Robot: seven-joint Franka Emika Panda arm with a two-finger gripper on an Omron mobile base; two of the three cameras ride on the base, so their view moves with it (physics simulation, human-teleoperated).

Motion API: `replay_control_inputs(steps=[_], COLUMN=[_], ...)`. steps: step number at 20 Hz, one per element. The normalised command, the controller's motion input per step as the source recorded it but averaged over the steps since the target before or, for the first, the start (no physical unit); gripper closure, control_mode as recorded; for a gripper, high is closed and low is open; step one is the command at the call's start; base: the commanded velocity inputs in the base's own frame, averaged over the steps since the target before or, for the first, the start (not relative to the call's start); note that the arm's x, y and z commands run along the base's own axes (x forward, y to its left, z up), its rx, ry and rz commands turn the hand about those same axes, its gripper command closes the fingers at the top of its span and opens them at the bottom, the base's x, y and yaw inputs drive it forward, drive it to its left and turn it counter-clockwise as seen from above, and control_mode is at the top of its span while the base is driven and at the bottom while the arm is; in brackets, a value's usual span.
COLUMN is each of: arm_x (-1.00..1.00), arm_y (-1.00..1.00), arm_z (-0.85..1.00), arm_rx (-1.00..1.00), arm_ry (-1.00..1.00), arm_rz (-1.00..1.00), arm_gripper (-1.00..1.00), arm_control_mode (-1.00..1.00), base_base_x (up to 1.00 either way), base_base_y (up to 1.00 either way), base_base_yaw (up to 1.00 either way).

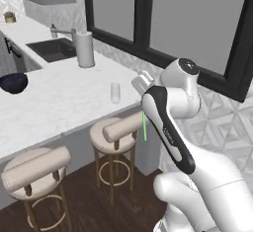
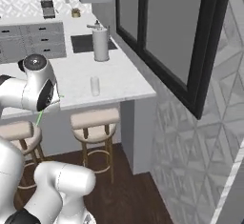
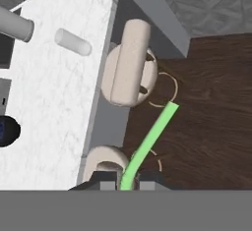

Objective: Take a straw from the drawer in front and place it inside the glass cup on the dining counter.

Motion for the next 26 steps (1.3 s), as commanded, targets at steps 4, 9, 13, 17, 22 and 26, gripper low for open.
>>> replay_control_inputs(steps=[4, 9, 13, 17, 22, 26], arm_x=[0.00, 0.00, 0.00, 0.00, 0.00, 0.00], arm_y=[0.00, 0.00, 0.00, 0.00, 0.00, 0.00], arm_z=[0.00, 0.00, 0.00, 0.00, 0.00, 0.00], arm_rx=[0.00, 0.00, 0.00, 0.00, 0.00, 0.00], arm_ry=[0.00, 0.00, 0.00, 0.00, 0.00, 0.00], arm_rz=[0.00, 0.00, 0.00, 0.00, 0.00, 0.00], arm_gripper=[1.00, 1.00, 1.00, 1.00, 1.00, 1.00], arm_control_mode=[1.00, 1.00, 1.00, 1.00, 1.00, 1.00], base_base_x=[0.85, 0.80, 0.61, 0.78, 1.00, 1.00], base_base_y=[-0.59, -0.52, -0.60, -0.34, -0.19, -0.23], base_base_yaw=[0.42, 0.46, 0.49, 0.39, 0.22, 0.02])
